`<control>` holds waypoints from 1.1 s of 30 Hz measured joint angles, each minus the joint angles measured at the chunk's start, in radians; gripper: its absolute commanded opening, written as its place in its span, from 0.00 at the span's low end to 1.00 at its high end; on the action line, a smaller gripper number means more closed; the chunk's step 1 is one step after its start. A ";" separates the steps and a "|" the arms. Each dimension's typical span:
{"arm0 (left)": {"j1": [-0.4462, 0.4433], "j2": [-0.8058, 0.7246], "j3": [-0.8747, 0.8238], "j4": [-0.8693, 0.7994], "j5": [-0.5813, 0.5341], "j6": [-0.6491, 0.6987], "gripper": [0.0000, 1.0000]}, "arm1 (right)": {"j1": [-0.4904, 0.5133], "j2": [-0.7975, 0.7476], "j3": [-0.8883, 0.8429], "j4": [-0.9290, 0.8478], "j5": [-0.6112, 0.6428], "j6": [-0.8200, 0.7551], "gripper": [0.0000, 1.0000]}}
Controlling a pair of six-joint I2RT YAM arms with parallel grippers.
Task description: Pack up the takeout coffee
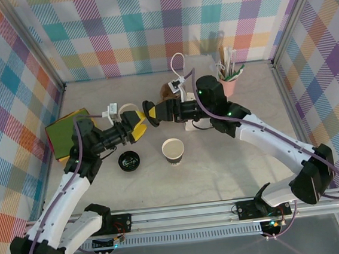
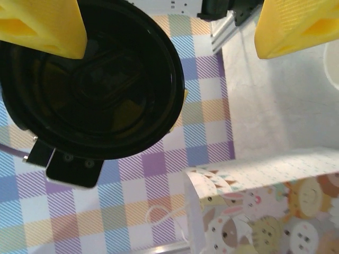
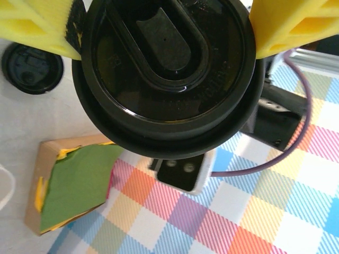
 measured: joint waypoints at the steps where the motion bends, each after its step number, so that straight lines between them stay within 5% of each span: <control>1: 0.004 -0.016 0.018 -0.053 -0.016 0.034 0.83 | -0.003 -0.008 0.007 -0.032 0.013 -0.021 0.75; 9: 0.013 -0.051 0.076 -0.369 -0.141 0.209 1.00 | -0.006 -0.023 0.033 -0.201 0.088 -0.138 0.74; 27: 0.007 -0.093 0.072 -0.737 -0.476 0.394 1.00 | 0.110 0.000 0.110 -0.626 0.402 -0.424 0.73; 33: -0.090 -0.109 0.072 -0.783 -0.615 0.430 1.00 | 0.170 0.048 0.131 -0.731 0.528 -0.499 0.72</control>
